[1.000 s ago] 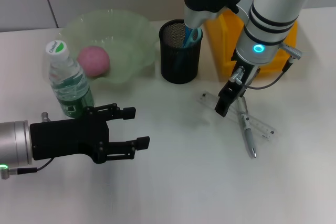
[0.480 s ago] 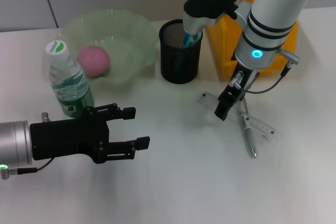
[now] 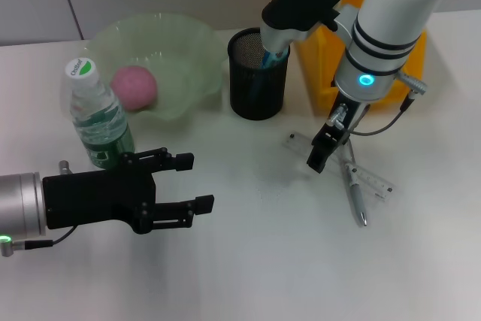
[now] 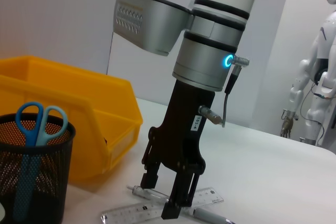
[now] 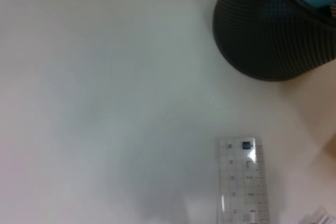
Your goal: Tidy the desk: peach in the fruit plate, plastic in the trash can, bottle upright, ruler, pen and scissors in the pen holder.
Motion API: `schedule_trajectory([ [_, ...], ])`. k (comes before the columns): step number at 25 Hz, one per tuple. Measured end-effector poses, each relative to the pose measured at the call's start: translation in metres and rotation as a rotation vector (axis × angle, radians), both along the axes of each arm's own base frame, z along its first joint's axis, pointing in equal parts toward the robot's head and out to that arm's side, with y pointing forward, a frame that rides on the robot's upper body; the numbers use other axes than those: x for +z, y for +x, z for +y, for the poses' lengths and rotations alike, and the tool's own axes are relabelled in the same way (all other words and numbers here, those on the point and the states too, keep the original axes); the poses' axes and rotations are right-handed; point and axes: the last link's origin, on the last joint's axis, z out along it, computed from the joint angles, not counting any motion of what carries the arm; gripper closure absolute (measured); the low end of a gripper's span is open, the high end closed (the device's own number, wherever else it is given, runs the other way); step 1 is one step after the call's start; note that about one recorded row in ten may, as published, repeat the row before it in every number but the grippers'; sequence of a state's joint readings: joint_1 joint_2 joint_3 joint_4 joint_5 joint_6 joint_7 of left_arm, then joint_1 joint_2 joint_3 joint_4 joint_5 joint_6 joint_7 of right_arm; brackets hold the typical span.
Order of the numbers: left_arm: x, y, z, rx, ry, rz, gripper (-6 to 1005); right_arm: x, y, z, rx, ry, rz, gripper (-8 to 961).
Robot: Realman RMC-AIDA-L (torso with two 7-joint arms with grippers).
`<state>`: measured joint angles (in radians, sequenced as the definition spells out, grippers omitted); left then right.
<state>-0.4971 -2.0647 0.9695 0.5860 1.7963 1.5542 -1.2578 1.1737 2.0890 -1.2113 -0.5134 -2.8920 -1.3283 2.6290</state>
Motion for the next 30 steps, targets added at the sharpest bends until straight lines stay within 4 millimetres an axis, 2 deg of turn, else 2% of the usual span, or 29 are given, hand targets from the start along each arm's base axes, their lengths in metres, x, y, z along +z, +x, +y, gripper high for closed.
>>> schedule_trajectory([
  [30,-0.0004,0.0000,-0.0006,0.001,-0.001,-0.002,197,-0.0052,0.0045,-0.0021,0.012,-0.014,0.001,252],
])
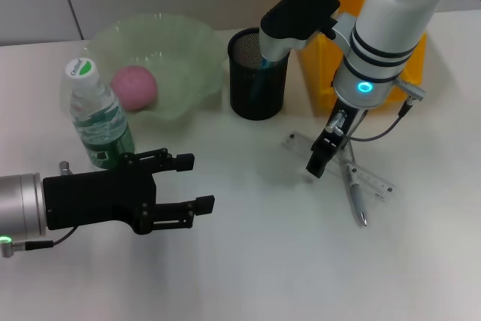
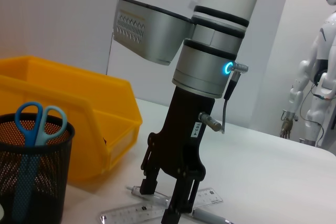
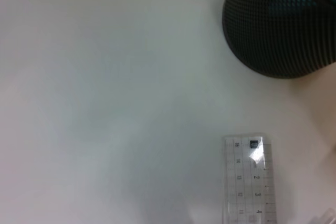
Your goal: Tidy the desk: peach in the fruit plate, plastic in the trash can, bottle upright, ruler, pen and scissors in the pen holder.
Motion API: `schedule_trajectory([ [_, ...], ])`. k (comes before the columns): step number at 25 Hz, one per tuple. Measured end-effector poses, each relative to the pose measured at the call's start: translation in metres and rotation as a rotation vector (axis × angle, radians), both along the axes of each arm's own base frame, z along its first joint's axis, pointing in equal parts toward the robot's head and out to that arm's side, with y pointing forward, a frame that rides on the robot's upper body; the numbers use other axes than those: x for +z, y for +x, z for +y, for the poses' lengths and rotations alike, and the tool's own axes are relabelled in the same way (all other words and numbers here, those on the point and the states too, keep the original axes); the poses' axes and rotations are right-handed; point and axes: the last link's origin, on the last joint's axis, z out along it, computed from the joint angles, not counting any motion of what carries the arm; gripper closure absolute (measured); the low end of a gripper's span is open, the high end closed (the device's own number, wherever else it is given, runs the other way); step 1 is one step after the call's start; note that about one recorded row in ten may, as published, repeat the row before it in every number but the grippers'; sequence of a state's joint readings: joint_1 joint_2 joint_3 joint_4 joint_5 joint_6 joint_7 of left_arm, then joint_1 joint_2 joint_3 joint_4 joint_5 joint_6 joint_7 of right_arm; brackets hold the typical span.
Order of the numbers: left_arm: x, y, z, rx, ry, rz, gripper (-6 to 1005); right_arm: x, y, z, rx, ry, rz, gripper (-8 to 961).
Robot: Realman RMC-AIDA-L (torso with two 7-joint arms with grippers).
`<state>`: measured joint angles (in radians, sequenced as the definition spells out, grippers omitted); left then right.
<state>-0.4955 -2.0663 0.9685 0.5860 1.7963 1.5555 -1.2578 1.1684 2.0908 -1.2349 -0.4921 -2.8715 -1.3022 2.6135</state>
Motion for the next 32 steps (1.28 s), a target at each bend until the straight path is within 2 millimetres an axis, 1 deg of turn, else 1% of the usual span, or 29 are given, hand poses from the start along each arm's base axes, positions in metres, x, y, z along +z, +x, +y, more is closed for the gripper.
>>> schedule_trajectory([
  [16,-0.0002,0.0004,0.0002,-0.001,-0.001,0.000,197,-0.0037,0.0032,-0.0023,0.001,-0.018,0.007,253],
  [32,-0.0001,0.0002,-0.0002,0.000,-0.001,-0.001,197,-0.0044,0.0018,-0.0012,0.008,-0.014,0.009,255],
])
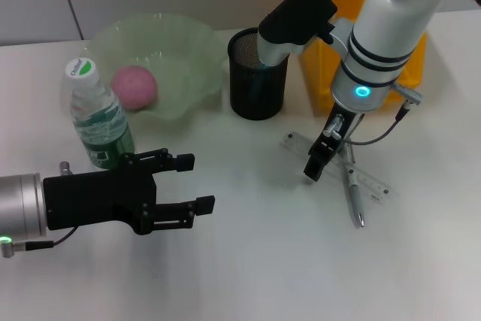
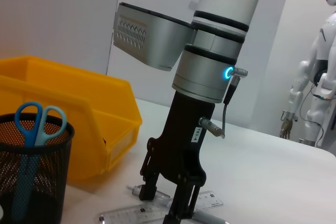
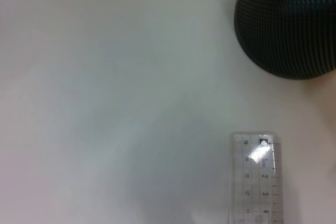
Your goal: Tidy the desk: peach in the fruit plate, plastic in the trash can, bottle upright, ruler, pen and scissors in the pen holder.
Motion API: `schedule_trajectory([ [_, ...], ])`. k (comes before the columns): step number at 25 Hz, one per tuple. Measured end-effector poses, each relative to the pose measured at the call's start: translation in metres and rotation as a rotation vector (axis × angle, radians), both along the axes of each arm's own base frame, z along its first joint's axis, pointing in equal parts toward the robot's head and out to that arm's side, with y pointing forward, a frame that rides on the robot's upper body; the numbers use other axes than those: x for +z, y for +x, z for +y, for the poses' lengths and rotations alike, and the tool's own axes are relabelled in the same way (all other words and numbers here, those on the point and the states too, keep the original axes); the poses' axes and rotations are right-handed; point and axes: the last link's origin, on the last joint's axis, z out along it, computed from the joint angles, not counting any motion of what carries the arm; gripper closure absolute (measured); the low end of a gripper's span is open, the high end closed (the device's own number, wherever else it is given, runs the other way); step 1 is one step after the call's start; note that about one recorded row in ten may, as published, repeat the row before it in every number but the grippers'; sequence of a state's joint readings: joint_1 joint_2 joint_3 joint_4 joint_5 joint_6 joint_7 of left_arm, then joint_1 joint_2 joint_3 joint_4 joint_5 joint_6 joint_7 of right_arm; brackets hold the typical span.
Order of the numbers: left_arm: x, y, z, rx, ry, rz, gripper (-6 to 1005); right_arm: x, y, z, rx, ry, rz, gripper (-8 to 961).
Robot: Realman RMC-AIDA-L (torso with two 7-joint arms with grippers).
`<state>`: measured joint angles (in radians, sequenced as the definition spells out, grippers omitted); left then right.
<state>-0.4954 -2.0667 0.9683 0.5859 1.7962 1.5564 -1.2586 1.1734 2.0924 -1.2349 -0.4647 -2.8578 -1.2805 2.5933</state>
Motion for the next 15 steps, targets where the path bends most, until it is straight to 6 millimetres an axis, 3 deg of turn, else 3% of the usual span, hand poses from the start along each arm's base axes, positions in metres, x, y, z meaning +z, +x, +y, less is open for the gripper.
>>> schedule_trajectory([
  [15,-0.0003,0.0008,0.0002,0.004,-0.004,-0.003,197,0.0004,0.0017,0.0002,-0.002,0.006,-0.004,254],
])
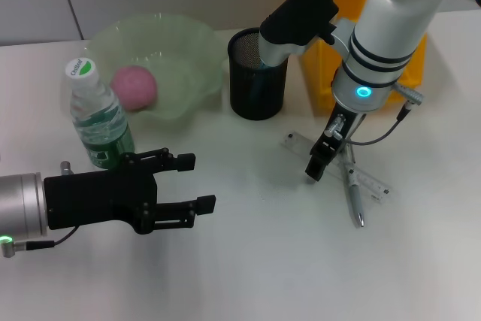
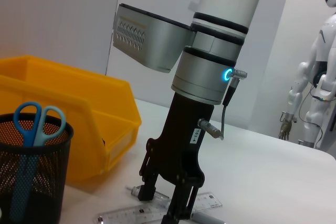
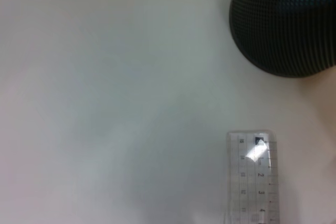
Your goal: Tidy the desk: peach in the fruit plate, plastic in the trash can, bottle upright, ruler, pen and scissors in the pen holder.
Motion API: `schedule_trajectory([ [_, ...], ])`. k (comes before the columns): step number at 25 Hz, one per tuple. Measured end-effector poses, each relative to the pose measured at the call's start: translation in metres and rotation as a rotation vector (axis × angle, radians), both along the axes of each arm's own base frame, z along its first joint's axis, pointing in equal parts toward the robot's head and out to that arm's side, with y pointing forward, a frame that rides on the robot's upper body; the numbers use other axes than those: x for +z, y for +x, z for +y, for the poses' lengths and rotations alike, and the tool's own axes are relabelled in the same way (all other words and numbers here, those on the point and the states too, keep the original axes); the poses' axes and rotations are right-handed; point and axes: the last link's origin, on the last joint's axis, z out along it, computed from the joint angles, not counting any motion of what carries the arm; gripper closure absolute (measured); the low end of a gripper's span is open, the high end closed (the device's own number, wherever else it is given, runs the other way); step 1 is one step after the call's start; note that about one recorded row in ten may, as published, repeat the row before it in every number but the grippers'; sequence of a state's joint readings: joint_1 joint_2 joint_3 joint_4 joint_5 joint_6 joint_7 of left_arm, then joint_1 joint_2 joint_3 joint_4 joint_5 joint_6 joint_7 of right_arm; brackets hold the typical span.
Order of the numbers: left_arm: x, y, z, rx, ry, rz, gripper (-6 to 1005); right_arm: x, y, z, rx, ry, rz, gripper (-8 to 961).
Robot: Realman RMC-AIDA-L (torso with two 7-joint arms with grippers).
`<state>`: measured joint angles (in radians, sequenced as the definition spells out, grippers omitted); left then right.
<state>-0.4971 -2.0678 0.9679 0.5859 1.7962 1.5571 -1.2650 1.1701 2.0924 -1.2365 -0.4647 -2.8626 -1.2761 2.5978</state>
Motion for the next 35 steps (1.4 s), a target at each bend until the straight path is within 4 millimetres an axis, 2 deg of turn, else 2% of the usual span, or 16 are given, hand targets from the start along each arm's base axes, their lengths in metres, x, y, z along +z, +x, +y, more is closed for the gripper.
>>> schedule_trajectory([
  [11,0.0008,-0.0001,0.0005,0.000,0.001,0.000,197,0.0001,0.0006,0.0000,-0.002,0.002,-0.001,254],
  [25,0.0017,0.0001,0.0008,-0.002,0.003,-0.001,197,-0.0006,0.0012,-0.0005,0.005,-0.002,-0.014,409],
  [35,0.0020,0.0000,0.0007,-0.005,0.004,-0.001,197,-0.0010,0.0005,-0.0005,0.003,-0.001,-0.013,410],
])
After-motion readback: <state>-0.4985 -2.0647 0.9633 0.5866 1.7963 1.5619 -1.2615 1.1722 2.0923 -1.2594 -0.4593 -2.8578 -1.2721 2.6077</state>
